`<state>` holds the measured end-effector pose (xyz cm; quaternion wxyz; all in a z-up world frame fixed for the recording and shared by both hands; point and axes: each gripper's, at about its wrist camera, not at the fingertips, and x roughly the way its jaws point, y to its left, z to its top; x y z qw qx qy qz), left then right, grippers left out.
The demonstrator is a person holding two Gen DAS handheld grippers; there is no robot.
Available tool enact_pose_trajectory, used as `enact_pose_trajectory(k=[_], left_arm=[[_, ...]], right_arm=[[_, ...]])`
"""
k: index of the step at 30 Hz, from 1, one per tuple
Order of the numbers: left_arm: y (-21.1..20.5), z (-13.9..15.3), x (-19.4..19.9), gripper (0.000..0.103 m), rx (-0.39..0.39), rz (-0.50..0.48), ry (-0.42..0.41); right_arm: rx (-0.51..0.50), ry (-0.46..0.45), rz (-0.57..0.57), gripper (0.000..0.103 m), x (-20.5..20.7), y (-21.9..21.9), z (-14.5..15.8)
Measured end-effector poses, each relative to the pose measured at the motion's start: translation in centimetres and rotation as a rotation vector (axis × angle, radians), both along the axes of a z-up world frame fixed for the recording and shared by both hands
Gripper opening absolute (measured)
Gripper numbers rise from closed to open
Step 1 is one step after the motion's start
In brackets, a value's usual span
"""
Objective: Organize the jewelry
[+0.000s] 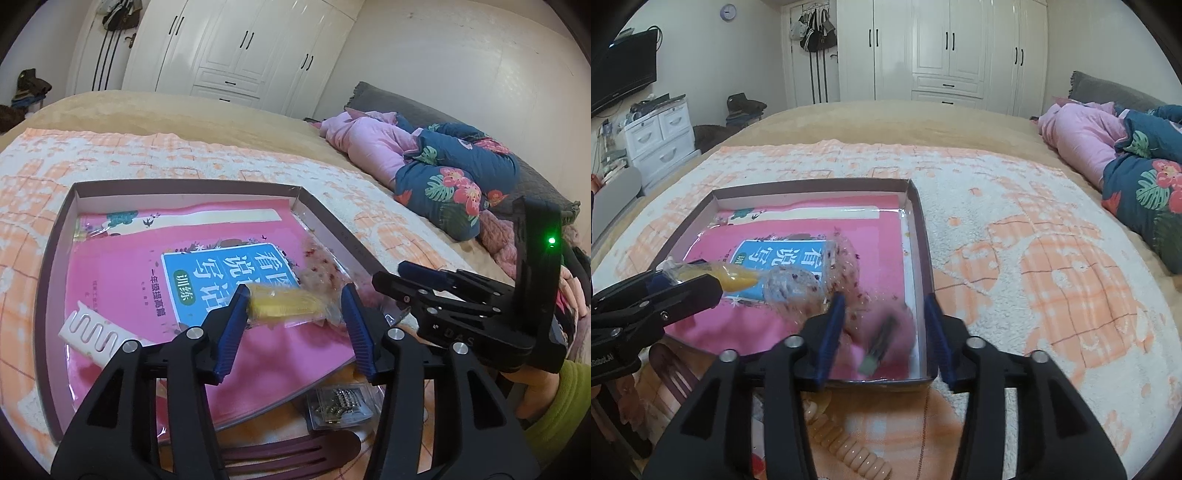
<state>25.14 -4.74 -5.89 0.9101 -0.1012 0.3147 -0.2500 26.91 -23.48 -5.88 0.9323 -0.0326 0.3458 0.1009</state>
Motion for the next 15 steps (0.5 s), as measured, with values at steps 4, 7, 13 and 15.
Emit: enact_pose_trajectory(k=[4,7,13,15], left_arm=[[-0.1,0.1,-0.2,0.045,0.004,-0.002,-0.001],[-0.1,0.2,-0.3,0.049,0.005,0.001,-0.002],[0.1,0.8,-1.0,0.06,0.004,0.013,-0.006],[0.4,1.2,-1.2,0.064,0.001,0.021,-0.011]], right_arm=[[0.004,-0.033,-0.006,0.062,-1.3,-0.2,0.7],[0.024,-0.046,-0.019,0.072,-2.2,-0.6,1.4],[0.062,-0.083,-0.041,0.081,-4.1,-1.5,2.7],[0.068,-0.09,-0.044,0.082,-4.5,-1.7,3.0]])
